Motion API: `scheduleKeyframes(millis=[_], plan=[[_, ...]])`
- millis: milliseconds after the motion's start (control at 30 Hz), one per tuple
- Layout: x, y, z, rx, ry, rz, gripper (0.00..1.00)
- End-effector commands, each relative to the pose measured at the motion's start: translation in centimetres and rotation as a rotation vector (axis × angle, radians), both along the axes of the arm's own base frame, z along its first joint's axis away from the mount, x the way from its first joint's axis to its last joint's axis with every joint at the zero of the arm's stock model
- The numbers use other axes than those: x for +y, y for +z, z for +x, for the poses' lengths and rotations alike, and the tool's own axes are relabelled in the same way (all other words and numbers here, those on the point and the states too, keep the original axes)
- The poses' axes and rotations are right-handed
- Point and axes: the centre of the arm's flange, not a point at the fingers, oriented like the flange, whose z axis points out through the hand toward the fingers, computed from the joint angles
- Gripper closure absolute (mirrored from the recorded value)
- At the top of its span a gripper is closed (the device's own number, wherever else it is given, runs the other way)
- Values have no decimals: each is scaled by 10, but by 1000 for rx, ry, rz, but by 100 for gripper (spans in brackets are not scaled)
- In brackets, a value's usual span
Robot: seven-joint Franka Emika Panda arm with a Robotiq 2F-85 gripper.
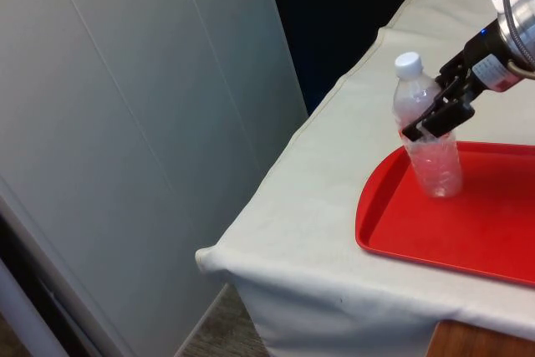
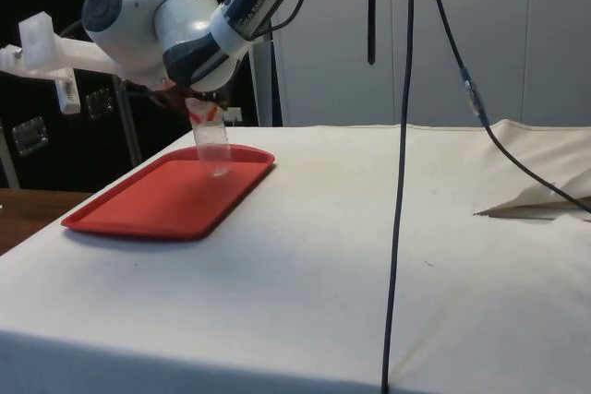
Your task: Place the bottle upright on the tray.
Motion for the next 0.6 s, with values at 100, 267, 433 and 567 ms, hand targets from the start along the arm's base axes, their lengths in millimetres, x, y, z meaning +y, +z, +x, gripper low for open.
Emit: scheduleKeyframes(millis=[100,267,433,567], plan=[[0,0,1,-3,2,3,7],[0,0,0,-2,1,2,0],[0,0,0,0,0,-1,0],[3,1,0,2,-6,-2,0]])
